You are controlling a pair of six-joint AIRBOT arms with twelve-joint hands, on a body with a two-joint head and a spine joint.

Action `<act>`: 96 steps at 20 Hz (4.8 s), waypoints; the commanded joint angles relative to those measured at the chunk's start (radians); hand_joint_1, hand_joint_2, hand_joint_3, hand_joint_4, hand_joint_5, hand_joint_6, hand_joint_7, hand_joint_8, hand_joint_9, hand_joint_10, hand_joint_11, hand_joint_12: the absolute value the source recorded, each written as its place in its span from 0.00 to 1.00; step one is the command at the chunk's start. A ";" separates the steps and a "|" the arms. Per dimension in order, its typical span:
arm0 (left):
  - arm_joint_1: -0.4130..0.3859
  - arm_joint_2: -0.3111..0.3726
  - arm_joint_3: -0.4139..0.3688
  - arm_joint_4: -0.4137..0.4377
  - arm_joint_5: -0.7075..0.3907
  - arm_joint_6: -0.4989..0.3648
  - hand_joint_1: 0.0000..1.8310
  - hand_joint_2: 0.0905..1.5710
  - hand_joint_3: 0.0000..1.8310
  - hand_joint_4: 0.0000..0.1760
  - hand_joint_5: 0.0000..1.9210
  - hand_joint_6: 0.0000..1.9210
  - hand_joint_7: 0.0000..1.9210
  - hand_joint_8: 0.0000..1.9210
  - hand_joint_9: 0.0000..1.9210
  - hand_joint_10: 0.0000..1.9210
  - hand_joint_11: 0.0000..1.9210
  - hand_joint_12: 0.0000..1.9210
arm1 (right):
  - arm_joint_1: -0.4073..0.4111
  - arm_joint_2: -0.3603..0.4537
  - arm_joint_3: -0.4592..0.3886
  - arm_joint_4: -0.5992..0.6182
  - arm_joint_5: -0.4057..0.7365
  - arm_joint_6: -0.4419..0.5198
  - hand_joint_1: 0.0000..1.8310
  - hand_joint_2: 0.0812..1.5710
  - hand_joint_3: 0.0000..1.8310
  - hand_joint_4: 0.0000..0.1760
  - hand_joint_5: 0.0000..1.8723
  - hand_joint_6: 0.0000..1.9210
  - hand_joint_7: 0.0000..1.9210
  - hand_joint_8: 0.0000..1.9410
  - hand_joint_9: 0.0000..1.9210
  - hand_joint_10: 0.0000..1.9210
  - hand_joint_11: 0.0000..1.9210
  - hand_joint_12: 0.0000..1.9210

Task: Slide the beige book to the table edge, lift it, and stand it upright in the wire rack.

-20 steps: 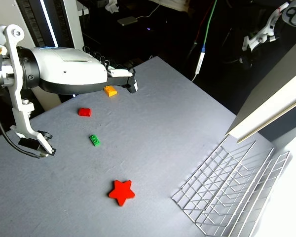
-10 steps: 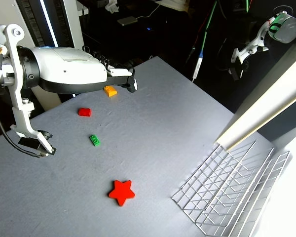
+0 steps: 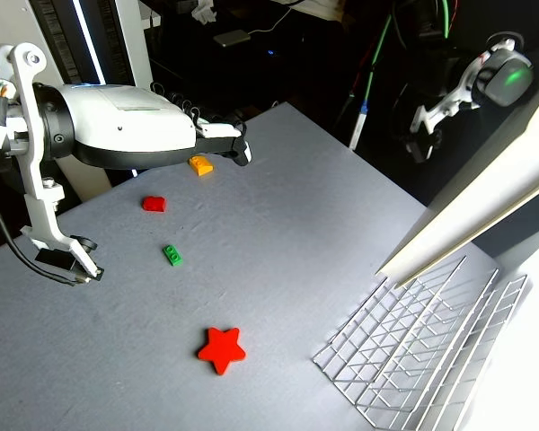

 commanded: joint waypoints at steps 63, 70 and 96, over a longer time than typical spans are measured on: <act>0.094 -0.366 0.336 -0.341 -0.250 0.081 0.74 0.76 0.00 0.00 0.40 0.60 0.38 0.73 0.40 0.77 0.35 0.76 | 0.023 -0.047 -0.009 0.088 0.037 -0.014 0.16 0.69 0.00 0.00 0.15 0.00 0.14 0.00 0.14 0.00 0.00 0.37; 0.073 -0.380 0.356 -0.362 -0.281 0.087 0.74 0.76 0.00 0.00 0.37 0.63 0.41 0.70 0.41 0.77 0.36 0.76 | 0.022 -0.048 -0.009 0.088 0.037 -0.021 0.16 0.69 0.00 0.00 0.15 0.00 0.14 0.00 0.14 0.00 0.00 0.37; 0.137 -0.423 0.369 -0.380 -0.390 0.084 0.74 0.76 0.00 0.00 0.37 0.63 0.40 0.71 0.40 0.77 0.37 0.76 | 0.024 -0.069 -0.009 0.088 0.043 -0.023 0.18 0.68 0.00 0.00 0.16 0.00 0.16 0.00 0.15 0.01 0.00 0.41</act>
